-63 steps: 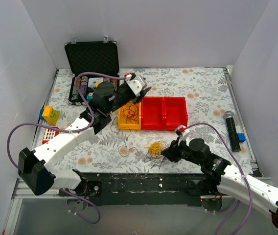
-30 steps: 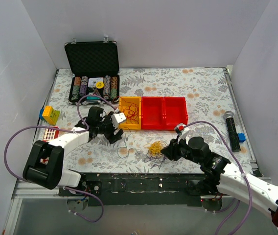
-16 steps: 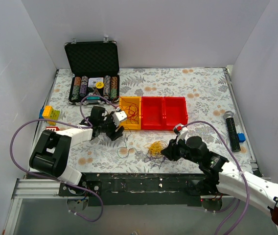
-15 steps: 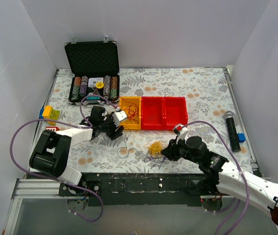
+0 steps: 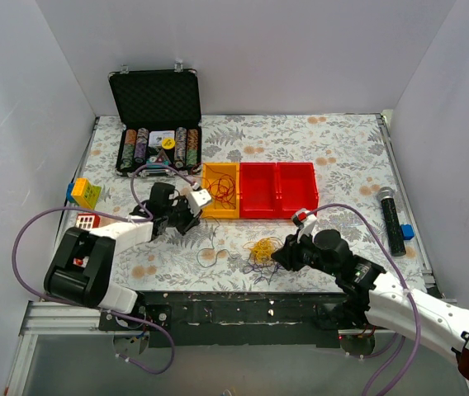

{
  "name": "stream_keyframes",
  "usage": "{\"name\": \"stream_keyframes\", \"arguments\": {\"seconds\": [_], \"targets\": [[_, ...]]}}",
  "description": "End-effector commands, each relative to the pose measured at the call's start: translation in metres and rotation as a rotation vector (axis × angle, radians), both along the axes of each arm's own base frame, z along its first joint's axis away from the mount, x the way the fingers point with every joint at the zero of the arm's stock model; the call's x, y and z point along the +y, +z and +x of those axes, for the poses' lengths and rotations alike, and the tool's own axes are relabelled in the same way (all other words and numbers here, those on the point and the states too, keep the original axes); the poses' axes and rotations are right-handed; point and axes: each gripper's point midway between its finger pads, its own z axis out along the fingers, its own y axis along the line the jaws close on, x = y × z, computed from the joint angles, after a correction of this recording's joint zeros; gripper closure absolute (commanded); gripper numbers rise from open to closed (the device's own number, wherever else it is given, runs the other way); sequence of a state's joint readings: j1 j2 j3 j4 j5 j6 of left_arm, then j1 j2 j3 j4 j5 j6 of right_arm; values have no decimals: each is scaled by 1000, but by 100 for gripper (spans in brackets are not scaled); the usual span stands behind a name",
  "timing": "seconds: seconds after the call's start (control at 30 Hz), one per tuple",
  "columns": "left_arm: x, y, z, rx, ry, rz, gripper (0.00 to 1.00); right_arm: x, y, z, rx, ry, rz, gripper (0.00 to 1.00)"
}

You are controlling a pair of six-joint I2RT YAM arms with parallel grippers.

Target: Untangle the cables

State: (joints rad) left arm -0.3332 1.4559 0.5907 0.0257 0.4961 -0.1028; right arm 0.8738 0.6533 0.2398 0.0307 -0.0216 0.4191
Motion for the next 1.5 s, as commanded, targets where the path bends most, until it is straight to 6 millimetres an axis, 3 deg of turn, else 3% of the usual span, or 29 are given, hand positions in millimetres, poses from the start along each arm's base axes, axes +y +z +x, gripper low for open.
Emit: {"name": "stream_keyframes", "arguments": {"seconds": [0.0, 0.07, 0.13, 0.5, 0.67, 0.77, 0.93, 1.17, 1.47], "targets": [[10, 13, -9, -26, 33, 8, 98, 10, 33, 8, -72, 7, 74, 66], [11, 24, -10, -41, 44, -2, 100, 10, 33, 7, -70, 7, 73, 67], [7, 46, -9, -57, 65, -49, 100, 10, 32, 7, -70, 7, 75, 67], [-58, 268, -6, -156, -44, -507, 100, 8, 29, 6, -67, 2, 79, 69], [-80, 348, 10, -240, -85, -627, 100, 8, 30, 6, -67, -3, 86, 69], [-90, 379, 19, -268, -93, -692, 100, 8, 31, 6, -65, -4, 88, 69], [-118, 387, 28, -290, -140, -711, 100, 7, 31, 6, -67, -10, 86, 70], [-148, 367, 44, -253, -139, -711, 100, 4, 28, 5, -60, -18, 85, 70], [-165, 341, 57, -250, -167, -680, 100, 0, 22, 7, -54, -48, 78, 71]]}}
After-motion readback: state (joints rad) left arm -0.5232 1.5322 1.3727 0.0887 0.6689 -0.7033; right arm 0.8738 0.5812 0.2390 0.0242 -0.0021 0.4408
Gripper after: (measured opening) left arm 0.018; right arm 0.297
